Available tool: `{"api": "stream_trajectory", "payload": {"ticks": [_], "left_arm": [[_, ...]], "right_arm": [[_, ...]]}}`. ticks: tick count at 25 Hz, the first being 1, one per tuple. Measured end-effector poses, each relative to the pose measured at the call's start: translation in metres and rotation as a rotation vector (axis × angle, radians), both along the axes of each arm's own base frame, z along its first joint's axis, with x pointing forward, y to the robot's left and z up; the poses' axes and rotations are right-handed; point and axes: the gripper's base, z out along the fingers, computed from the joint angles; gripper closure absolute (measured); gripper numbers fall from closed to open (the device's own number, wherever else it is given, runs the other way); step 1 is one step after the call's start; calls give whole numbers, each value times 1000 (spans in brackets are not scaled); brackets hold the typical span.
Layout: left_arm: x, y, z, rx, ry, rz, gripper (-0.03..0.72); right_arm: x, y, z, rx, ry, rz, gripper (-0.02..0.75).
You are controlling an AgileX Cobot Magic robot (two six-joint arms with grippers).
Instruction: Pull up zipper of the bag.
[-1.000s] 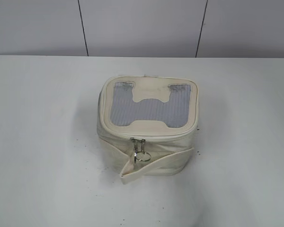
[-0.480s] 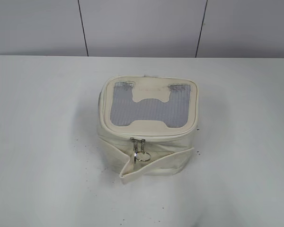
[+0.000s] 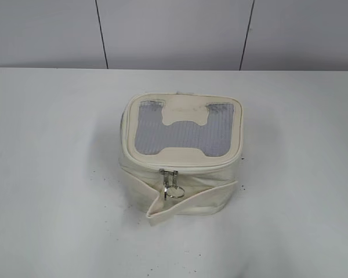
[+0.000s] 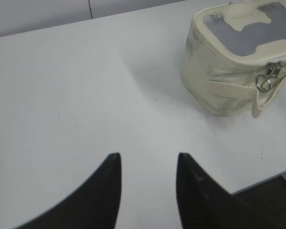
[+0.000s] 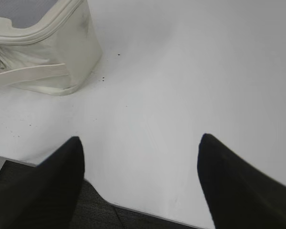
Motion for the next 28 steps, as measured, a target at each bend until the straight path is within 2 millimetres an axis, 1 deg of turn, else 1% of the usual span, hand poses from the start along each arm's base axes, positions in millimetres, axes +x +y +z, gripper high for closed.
{"api": "stream_trajectory", "payload": {"ticks": [10, 13, 18, 22, 26, 28], "left_arm": [[0, 0, 0, -1, 0, 0, 386], [0, 0, 0, -1, 0, 10, 386], [1, -1, 0, -2, 0, 153, 386], [1, -1, 0, -3, -10, 276, 386], [-7, -1, 0, -11, -55, 298, 386], [-8, -1, 0, -11, -60, 299, 386]], "right_arm": [[0, 0, 0, 0, 0, -2, 163], [0, 0, 0, 1, 0, -46, 163], [1, 0, 0, 1, 0, -166, 163], [1, 0, 0, 1, -2, -189, 163], [-4, 0, 0, 5, -35, -190, 163], [-6, 0, 0, 8, -53, -190, 163]]}}
